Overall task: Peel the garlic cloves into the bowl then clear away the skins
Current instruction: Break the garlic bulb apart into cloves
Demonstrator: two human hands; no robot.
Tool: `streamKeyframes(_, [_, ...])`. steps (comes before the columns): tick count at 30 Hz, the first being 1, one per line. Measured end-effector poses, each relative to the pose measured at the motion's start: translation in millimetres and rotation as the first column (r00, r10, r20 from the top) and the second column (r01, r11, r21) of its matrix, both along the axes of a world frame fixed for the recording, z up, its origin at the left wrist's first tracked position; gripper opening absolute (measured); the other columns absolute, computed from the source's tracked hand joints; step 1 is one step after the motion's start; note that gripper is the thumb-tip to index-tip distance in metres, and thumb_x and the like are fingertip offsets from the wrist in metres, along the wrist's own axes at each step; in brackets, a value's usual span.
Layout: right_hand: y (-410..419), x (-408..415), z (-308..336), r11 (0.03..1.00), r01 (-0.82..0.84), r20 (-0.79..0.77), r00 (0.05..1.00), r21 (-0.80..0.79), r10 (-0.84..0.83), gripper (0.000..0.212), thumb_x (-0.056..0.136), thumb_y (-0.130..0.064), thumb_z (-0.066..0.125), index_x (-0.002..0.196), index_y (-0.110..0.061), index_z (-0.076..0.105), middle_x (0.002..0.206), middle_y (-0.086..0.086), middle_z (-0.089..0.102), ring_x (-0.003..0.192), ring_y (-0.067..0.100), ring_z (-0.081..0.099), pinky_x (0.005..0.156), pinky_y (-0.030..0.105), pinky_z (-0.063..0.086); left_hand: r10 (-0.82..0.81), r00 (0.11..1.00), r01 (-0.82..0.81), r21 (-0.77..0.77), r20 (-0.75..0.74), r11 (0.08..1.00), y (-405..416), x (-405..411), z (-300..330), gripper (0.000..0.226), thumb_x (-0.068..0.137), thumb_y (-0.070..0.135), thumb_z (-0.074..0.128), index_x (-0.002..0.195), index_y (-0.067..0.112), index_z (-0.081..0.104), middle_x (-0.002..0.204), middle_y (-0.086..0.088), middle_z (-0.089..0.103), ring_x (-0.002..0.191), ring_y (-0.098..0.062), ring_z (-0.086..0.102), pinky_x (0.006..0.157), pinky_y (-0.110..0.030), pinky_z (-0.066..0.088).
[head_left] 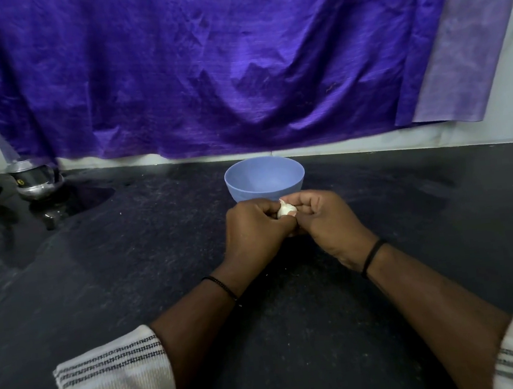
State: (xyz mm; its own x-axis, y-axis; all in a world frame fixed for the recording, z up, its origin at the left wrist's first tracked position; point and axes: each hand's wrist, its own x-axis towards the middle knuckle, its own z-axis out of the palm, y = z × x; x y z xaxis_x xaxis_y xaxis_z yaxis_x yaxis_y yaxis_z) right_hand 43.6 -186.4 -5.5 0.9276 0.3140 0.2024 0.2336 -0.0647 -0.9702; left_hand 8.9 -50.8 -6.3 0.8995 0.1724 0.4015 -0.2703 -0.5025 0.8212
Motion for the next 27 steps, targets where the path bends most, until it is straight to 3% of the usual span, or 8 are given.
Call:
streamKeyframes(2, [-3, 2, 0, 1.000, 0.017, -0.008, 1.000, -0.018, -0.017, 0.028, 0.096, 0.007, 0.054, 0.113, -0.010, 0.069, 0.095, 0.001, 0.075, 0.083, 0.012, 0.073, 0.070, 0.022, 0.058, -0.045, 0.998, 0.043, -0.037, -0.045, 0.998, 3, 1, 1, 0.015, 0.080, 0.015, 0.078, 0.095, 0.015, 0.080, 0.080, 0.007, 0.076, 0.073, 0.000, 0.070, 0.069, -0.019, 0.058])
streamKeyframes(6, [-6, 4, -1, 0.999, 0.009, 0.028, 1.000, -0.040, -0.008, 0.029, 0.095, 0.007, 0.056, 0.115, -0.013, 0.066, 0.092, -0.002, 0.074, 0.073, 0.007, 0.071, 0.068, 0.020, 0.057, -0.087, 0.992, 0.081, -0.078, -0.091, 0.994, 7, 2, 4, 0.010, 0.081, 0.012, 0.076, 0.090, 0.015, 0.080, 0.072, 0.008, 0.075, 0.068, -0.001, 0.069, 0.062, -0.015, 0.052])
streamKeyframes(10, [-6, 7, -5, 0.991, 0.028, 0.101, 0.995, -0.128, -0.015, 0.031, 0.095, 0.008, 0.056, 0.123, -0.003, 0.064, 0.091, 0.003, 0.074, 0.071, 0.010, 0.069, 0.070, 0.026, 0.058, -0.037, 0.995, 0.027, -0.113, -0.091, 0.993, 8, 3, 5, 0.010, 0.079, 0.009, 0.074, 0.072, 0.012, 0.079, 0.063, 0.000, 0.072, 0.063, -0.016, 0.070, 0.061, -0.029, 0.056])
streamKeyframes(13, [-7, 6, -4, 0.982, 0.057, 0.142, 0.989, -0.181, -0.031, 0.034, 0.094, 0.008, 0.057, 0.125, -0.002, 0.064, 0.090, 0.001, 0.074, 0.074, 0.015, 0.069, 0.074, 0.031, 0.059, -0.042, 0.995, 0.030, -0.131, -0.093, 0.991, 10, 3, 5, 0.013, 0.082, 0.009, 0.072, 0.071, 0.010, 0.078, 0.064, -0.004, 0.073, 0.066, -0.026, 0.071, 0.066, -0.041, 0.059])
streamKeyframes(19, [-13, 0, 6, 0.922, 0.140, 0.275, 0.961, -0.360, -0.039, 0.031, 0.094, -0.003, 0.062, 0.122, -0.016, 0.069, 0.087, 0.000, 0.073, 0.078, 0.017, 0.070, 0.080, 0.034, 0.060, -0.042, 0.999, 0.042, -0.031, 0.008, 0.999, 7, 1, 7, 0.004, 0.081, 0.015, 0.078, 0.083, 0.017, 0.081, 0.070, 0.009, 0.074, 0.065, -0.002, 0.069, 0.062, -0.019, 0.054])
streamKeyframes(24, [-8, -5, 8, 0.912, 0.137, 0.298, 0.955, -0.387, -0.017, 0.030, 0.091, -0.001, 0.063, 0.111, -0.020, 0.073, 0.088, 0.000, 0.075, 0.078, 0.016, 0.070, 0.077, 0.039, 0.060, 0.045, 0.999, -0.046, 0.018, 0.028, 0.999, 6, 1, 7, 0.004, 0.077, 0.013, 0.081, 0.075, 0.016, 0.080, 0.067, 0.008, 0.073, 0.062, -0.002, 0.068, 0.062, -0.018, 0.056])
streamKeyframes(27, [-5, -6, 7, 0.914, 0.150, 0.324, 0.946, -0.376, -0.022, 0.030, 0.090, -0.002, 0.065, 0.113, -0.019, 0.074, 0.085, -0.010, 0.072, 0.074, 0.004, 0.066, 0.074, 0.029, 0.057, 0.097, 0.995, -0.097, -0.002, 0.028, 0.995, 3, 0, 8, 0.006, 0.075, 0.011, 0.081, 0.073, 0.016, 0.080, 0.066, 0.007, 0.073, 0.063, -0.002, 0.068, 0.065, -0.021, 0.058])
